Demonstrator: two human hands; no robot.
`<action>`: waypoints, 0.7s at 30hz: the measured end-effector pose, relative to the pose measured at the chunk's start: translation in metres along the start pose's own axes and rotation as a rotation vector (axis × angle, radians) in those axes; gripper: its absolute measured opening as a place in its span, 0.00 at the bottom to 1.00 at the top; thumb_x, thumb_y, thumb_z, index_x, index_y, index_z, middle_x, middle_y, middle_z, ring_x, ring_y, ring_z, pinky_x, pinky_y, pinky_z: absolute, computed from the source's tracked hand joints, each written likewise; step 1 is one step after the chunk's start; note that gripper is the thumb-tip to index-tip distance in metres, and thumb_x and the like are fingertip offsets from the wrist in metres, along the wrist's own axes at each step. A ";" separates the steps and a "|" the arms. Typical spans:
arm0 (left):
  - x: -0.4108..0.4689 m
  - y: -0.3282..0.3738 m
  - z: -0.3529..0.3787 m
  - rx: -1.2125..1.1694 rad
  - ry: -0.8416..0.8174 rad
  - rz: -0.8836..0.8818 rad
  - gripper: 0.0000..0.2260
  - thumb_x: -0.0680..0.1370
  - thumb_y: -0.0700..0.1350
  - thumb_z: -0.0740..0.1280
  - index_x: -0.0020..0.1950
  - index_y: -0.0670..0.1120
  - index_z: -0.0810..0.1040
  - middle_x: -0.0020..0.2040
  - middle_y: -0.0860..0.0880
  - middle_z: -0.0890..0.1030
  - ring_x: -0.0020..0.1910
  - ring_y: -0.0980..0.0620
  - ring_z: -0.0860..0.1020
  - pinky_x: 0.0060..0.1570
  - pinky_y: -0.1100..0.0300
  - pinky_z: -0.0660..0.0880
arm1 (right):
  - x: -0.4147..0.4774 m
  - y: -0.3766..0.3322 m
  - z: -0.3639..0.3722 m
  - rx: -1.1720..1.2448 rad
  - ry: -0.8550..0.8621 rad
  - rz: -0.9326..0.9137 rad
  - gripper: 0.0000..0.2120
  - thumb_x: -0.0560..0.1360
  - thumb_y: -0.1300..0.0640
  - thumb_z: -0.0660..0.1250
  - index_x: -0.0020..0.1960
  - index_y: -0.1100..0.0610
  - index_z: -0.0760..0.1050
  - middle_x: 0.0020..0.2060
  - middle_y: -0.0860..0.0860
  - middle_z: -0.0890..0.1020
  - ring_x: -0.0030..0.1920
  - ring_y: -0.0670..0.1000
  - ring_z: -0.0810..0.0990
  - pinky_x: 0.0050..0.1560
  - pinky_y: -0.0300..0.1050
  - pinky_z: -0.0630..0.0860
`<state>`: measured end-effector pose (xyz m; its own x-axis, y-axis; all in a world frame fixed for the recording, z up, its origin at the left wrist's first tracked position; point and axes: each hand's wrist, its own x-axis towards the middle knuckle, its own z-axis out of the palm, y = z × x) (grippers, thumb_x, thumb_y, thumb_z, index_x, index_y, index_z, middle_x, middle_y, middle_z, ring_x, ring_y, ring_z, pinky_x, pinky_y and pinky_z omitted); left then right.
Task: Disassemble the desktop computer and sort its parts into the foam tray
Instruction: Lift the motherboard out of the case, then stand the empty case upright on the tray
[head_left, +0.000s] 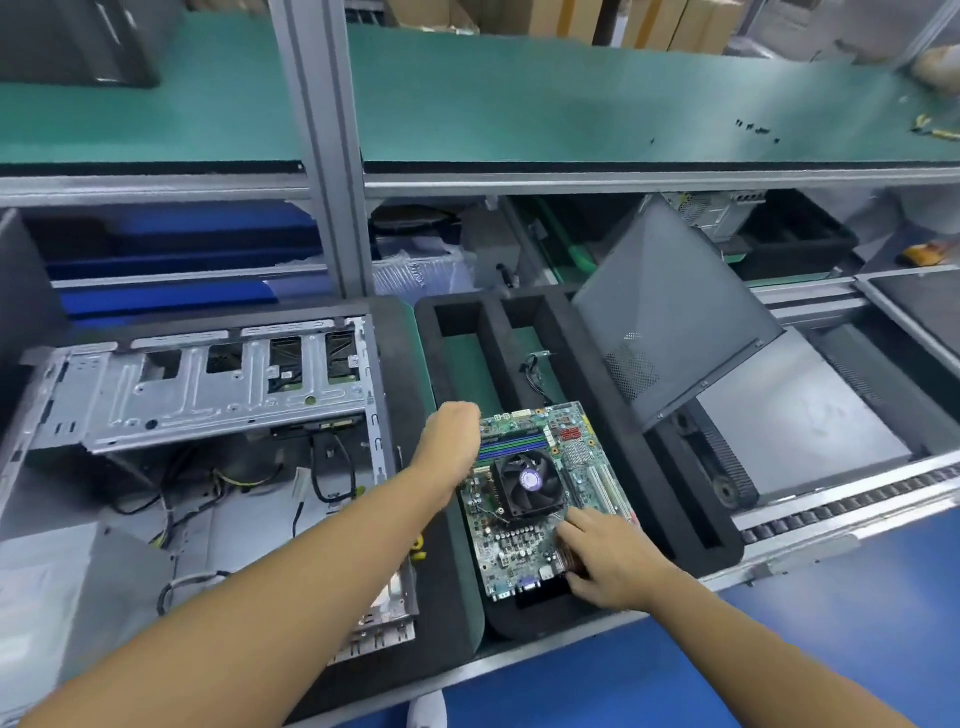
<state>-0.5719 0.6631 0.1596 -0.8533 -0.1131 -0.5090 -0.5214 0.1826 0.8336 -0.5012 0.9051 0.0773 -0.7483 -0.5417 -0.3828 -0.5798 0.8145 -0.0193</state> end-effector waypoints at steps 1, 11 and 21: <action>0.001 0.004 -0.010 -0.003 0.003 0.022 0.09 0.77 0.39 0.54 0.37 0.48 0.62 0.36 0.48 0.65 0.37 0.49 0.62 0.39 0.54 0.58 | 0.002 -0.001 -0.010 -0.001 -0.003 -0.010 0.14 0.71 0.44 0.58 0.52 0.51 0.67 0.47 0.48 0.73 0.47 0.52 0.73 0.44 0.48 0.72; -0.009 -0.005 -0.118 0.153 0.020 0.415 0.09 0.79 0.41 0.60 0.45 0.53 0.77 0.42 0.54 0.82 0.35 0.56 0.79 0.33 0.64 0.73 | 0.081 -0.101 -0.110 0.354 0.296 0.037 0.18 0.80 0.46 0.55 0.34 0.52 0.63 0.28 0.48 0.71 0.30 0.52 0.70 0.31 0.48 0.65; 0.004 -0.062 -0.316 0.951 0.626 0.317 0.22 0.74 0.45 0.68 0.66 0.43 0.71 0.73 0.41 0.63 0.71 0.40 0.61 0.67 0.45 0.60 | 0.179 -0.173 -0.151 0.875 0.104 0.550 0.31 0.74 0.48 0.68 0.70 0.55 0.56 0.54 0.54 0.75 0.49 0.55 0.76 0.45 0.46 0.70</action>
<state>-0.5425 0.3432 0.1742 -0.9337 -0.3419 0.1064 -0.3031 0.9128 0.2738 -0.5835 0.6361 0.1515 -0.8868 -0.0314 -0.4611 0.2556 0.7979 -0.5459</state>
